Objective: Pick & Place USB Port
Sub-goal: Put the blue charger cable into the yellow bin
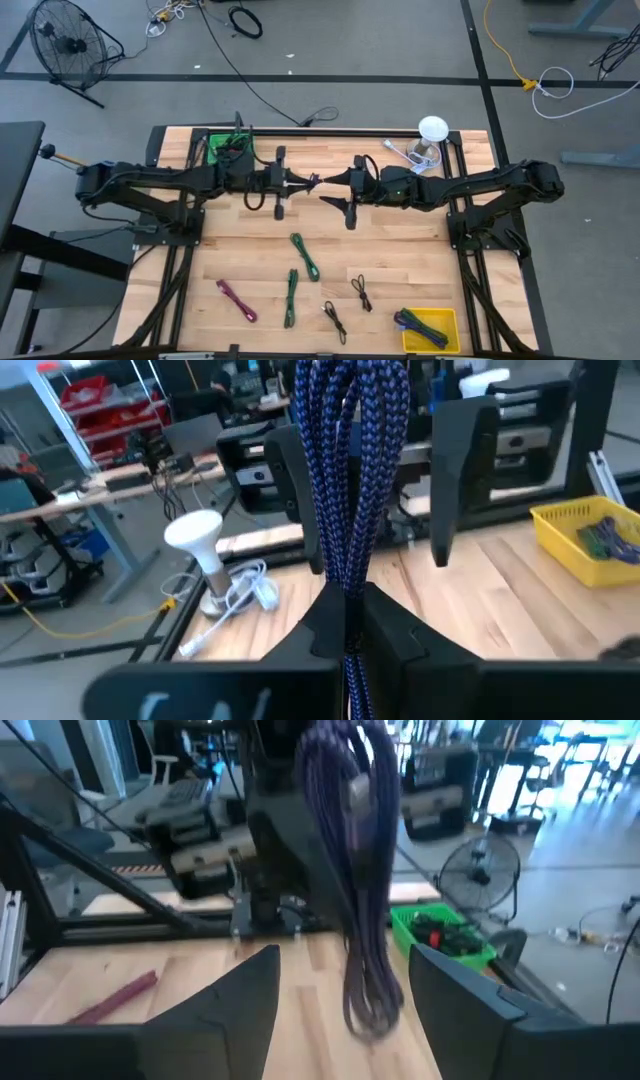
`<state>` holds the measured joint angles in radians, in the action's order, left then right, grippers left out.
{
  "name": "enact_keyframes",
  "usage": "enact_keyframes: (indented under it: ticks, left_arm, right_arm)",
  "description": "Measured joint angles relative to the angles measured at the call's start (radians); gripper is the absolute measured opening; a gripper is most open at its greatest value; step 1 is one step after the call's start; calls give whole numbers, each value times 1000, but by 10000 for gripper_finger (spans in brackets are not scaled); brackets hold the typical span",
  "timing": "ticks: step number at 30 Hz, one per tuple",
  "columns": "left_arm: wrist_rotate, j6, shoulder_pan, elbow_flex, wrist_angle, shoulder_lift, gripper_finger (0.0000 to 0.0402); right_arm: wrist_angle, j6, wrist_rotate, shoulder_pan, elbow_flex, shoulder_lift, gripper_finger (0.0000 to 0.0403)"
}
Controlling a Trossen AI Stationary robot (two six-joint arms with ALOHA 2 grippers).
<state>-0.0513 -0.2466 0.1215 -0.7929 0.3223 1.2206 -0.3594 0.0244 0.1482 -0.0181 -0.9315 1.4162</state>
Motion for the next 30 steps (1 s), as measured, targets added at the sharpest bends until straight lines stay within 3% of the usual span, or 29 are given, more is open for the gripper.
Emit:
enact_keyframes:
  ticks: [12, 15, 20, 30]
  left_arm:
    - [-18, 13, -1, 0, 153, 126, 14]
    - [-18, 16, -1, -1, 159, 128, 14]
    - [-19, 23, -1, -1, 159, 129, 21]
    - [-9, 19, -1, -1, 166, 129, 42]
  right_arm:
    - [-59, 22, 0, 0, 0, 0, 218]
    - [-41, 32, 0, 0, 0, 0, 174]
    - [-41, 63, 6, 1, 0, 0, 25]
    - [-46, 57, 50, 4, 0, 0, 9]
